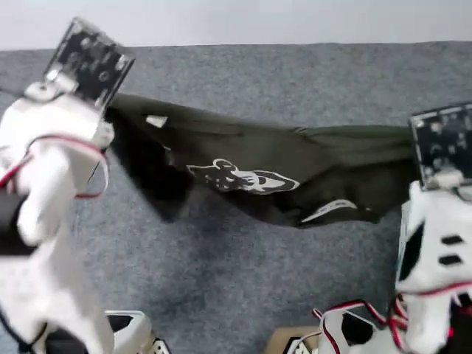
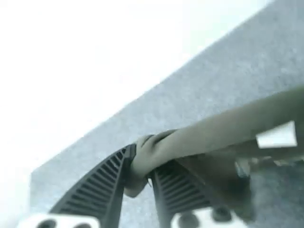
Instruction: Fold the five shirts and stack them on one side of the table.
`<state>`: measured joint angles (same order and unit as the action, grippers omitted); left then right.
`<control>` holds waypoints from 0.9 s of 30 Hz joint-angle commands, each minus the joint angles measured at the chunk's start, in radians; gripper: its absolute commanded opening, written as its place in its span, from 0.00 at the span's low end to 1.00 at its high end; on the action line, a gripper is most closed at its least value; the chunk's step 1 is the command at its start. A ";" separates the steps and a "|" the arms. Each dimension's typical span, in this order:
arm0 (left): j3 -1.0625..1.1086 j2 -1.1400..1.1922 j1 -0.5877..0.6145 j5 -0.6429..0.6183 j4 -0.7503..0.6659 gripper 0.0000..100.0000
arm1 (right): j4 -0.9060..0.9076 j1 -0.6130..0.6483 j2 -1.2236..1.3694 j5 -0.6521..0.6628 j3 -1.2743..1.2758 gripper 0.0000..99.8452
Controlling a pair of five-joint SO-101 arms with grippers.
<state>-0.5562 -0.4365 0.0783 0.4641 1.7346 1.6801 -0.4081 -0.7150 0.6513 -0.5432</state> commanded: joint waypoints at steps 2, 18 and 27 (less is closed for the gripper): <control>-0.035 -0.150 0.017 -0.006 0.011 0.01 | -0.073 -0.027 -0.005 0.049 -0.097 0.01; -0.028 -0.499 0.101 0.095 -0.089 0.01 | -0.166 -0.027 -0.010 0.152 -0.466 0.01; -0.001 -0.494 0.137 0.124 -0.129 0.01 | -0.272 -0.028 0.024 0.176 -0.434 0.01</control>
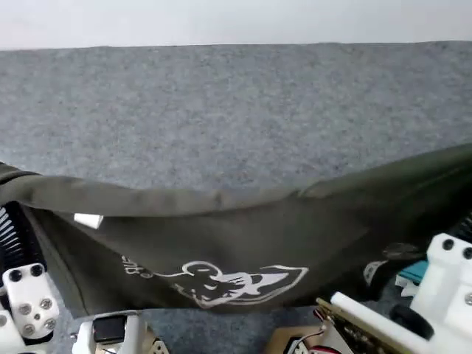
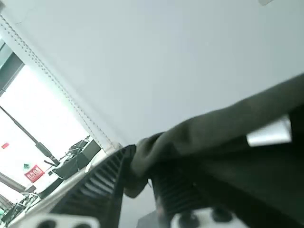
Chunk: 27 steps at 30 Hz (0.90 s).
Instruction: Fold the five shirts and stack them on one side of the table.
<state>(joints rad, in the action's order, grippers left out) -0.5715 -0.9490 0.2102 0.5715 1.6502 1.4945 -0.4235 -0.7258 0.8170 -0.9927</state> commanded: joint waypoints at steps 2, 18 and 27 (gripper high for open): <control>0.031 0.023 0.005 0.017 -0.068 0.01 | -0.174 -0.013 0.051 0.011 0.021 0.01; -0.067 0.020 0.006 0.015 -0.144 0.01 | -0.263 -0.012 -0.022 0.012 0.020 0.01; -0.005 0.020 0.006 0.017 -0.091 0.01 | -0.173 -0.012 0.007 0.008 0.023 0.01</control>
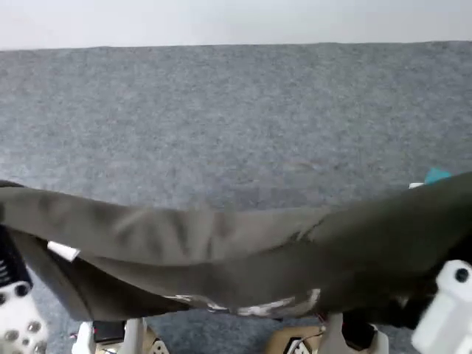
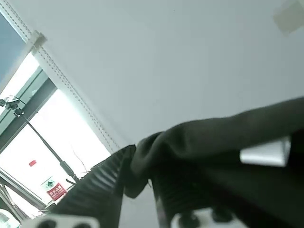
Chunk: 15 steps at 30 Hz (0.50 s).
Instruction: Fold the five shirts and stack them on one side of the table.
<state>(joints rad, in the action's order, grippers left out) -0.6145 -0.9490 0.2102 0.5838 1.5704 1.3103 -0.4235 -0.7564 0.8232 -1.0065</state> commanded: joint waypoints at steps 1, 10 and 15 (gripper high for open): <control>0.048 0.020 0.006 0.005 -0.020 0.01 | 0.012 -0.012 0.041 0.003 0.037 0.01; 0.050 -0.034 0.006 0.005 -0.026 0.01 | 0.038 -0.010 -0.004 0.014 0.035 0.01; 0.051 -0.104 0.006 0.034 -0.020 0.01 | 0.116 -0.005 -0.048 0.041 0.035 0.01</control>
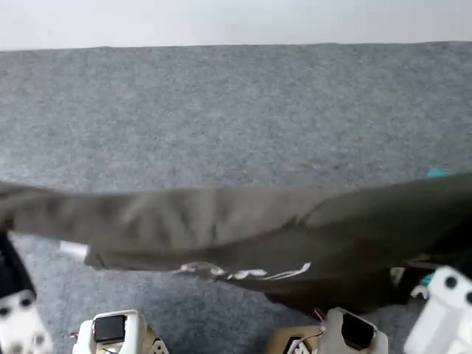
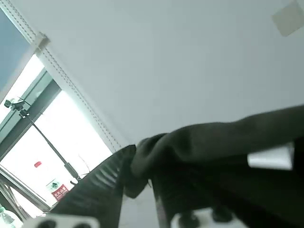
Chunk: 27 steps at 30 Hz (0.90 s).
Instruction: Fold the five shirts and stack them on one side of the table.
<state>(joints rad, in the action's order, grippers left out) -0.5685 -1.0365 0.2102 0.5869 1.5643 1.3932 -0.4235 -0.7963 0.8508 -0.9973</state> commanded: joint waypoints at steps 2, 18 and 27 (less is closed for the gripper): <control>0.005 -0.041 0.006 0.072 0.005 0.01 | 0.058 -0.005 -0.027 0.015 0.026 0.01; 0.337 -0.060 0.005 0.094 0.011 0.01 | 0.097 -0.005 0.186 0.008 0.028 0.01; 0.866 -0.058 0.000 0.094 -0.272 0.01 | 0.226 0.077 0.486 0.009 0.028 0.01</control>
<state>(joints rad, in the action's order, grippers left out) 0.1220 -1.1009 0.2087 0.6743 1.4415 1.5850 -0.3713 -0.4158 0.8569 -0.9666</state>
